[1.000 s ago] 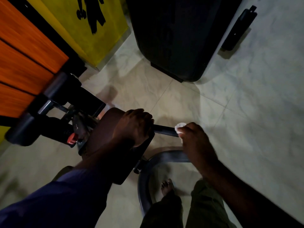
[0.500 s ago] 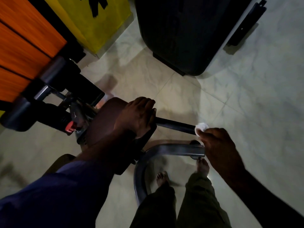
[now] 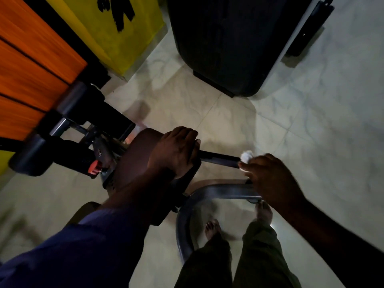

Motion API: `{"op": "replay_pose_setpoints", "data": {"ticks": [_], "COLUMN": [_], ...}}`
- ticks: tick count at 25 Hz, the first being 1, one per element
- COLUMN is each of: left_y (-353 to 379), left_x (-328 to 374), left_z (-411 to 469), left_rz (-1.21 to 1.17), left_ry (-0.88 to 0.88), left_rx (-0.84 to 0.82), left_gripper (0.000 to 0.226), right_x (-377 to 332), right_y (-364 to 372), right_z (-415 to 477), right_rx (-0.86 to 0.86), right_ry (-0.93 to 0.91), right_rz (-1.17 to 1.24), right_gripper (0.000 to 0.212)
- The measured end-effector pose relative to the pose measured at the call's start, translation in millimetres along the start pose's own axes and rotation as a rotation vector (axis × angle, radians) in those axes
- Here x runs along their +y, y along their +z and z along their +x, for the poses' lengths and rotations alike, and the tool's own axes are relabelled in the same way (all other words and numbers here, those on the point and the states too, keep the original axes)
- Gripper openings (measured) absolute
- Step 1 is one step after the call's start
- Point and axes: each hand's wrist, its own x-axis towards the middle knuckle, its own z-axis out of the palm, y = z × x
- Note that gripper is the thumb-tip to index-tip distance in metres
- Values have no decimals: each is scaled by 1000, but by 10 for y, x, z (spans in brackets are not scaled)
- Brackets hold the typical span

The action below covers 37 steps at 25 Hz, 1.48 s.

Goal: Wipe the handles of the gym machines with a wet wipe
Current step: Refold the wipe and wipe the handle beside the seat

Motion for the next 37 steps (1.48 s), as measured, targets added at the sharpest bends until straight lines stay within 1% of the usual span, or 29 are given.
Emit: {"op": "replay_pose_setpoints", "data": {"ticks": [2,4,5,6,7,9,11,12,14,16,17,18,20,21,22,23,25,27,30,31,32,33,35,37], "left_y": [-3,5,11,20,31,23,7,4,5,5,4,10,12,6,2,4,12,16,25,17,12,7,22,29], "left_x": [9,19,11,-1,-2,0,-9,-9,3,0,1,6,8,1,-9,-13,-10,-18,-6,2,0,4,0,-3], "left_z": [18,13,12,12,12,7,18,22,13,26,27,19,12,18,22,26,27,21,11,16,23,24,20,31], "left_rz": [3,11,12,7,3,21,36,33,32,23,17,16,21,20,20,24,19,11,30,34,33,32,34,40], "left_ry": [-1,0,2,13,27,25,7,4,-3,-13,-15,-13,-7,0,6,8,0,-2,-10,-13,-19,-21,-16,-5], "left_rx": [-9,-17,-12,-7,-3,-14,-41,-49,-55,-50,-44,-37,-28,-34,-42,-50,-58,-38,-32,-39,-45,-44,-42,-54], "left_gripper": [33,32,32,33,34,35,34,34,35,35,35,34,35,35,36,37,36,36,36,37,37,37,38,39], "right_x": [31,-138,-266,-394,-461,-422,-297,-232,-116,-82,-64,-40,-55,-88,-130,-163,-179,2,372,439,462,443,389,442], "right_y": [-80,113,250,369,455,491,421,348,202,64,27,-6,4,48,111,196,298,204,-12,-25,14,55,100,98], "right_z": [-35,253,473,675,828,931,773,677,576,651,738,850,1080,1155,1197,1201,1146,1074,894,841,820,840,966,1027], "right_rx": [31,6,-42,-101,-147,-220,-202,-196,-268,-337,-315,-265,-121,-74,-80,-136,-298,-408,-524,-541,-557,-567,-612,-694], "right_ry": [36,14,-20,-49,-43,23,27,5,13,177,273,356,462,501,513,486,367,316,335,364,381,382,367,425], "right_rz": [-66,-30,-1,17,52,201,341,369,383,346,323,326,443,530,594,611,560,541,423,390,375,387,448,620], "right_gripper": [33,30,24,14,6,15,15,15,17,20,24,31,42,44,45,42,32,24,10,10,15,19,18,14]}}
